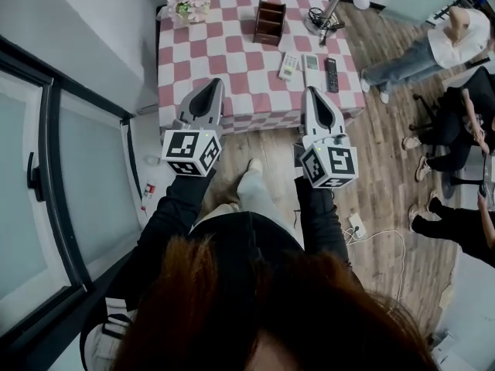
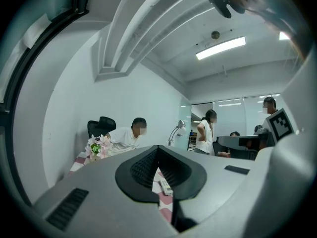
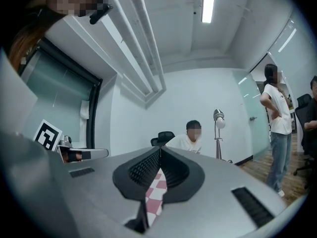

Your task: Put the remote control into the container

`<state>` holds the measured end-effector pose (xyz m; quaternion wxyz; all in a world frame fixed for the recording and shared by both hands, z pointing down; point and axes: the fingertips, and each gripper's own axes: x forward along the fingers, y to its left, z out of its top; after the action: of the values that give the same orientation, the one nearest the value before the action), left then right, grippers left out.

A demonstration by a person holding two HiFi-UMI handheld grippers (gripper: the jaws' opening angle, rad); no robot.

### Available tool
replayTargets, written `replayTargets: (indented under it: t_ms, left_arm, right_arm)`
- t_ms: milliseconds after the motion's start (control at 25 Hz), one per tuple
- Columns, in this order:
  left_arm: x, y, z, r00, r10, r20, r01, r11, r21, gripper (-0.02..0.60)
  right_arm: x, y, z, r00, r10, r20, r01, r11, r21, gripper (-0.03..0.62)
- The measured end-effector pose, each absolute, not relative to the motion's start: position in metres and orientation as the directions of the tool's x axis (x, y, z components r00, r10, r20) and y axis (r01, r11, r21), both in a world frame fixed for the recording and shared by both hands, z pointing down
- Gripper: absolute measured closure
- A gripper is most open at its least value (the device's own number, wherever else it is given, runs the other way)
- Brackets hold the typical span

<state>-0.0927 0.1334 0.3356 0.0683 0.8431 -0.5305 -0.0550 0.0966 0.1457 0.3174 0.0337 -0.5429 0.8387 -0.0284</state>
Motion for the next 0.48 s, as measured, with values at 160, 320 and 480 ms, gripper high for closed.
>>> replayTargets:
  t_ms: [160,320,480]
  left_arm:
    - [-0.088,0.109,0.334,0.415,-0.91,-0.017,-0.894,-0.411,0.179,0.583]
    - [-0.082,0.083,0.33,0.396,-0.918,-0.016,-0.903,-0.393,0.175,0.583]
    - [-0.073,0.054,0.325,0.377,-0.926,-0.017,-0.911,-0.374,0.171,0.583]
  right_arm:
    - [0.101,0.118,0.315,-0.427,-0.904,-0.019,-0.9,0.427,-0.085,0.576]
    - [0.107,0.086,0.31,-0.449,-0.893,-0.021,-0.889,0.449,-0.085,0.576]
    - [0.115,0.053,0.304,-0.471,-0.882,-0.026,-0.878,0.471,-0.086,0.576]
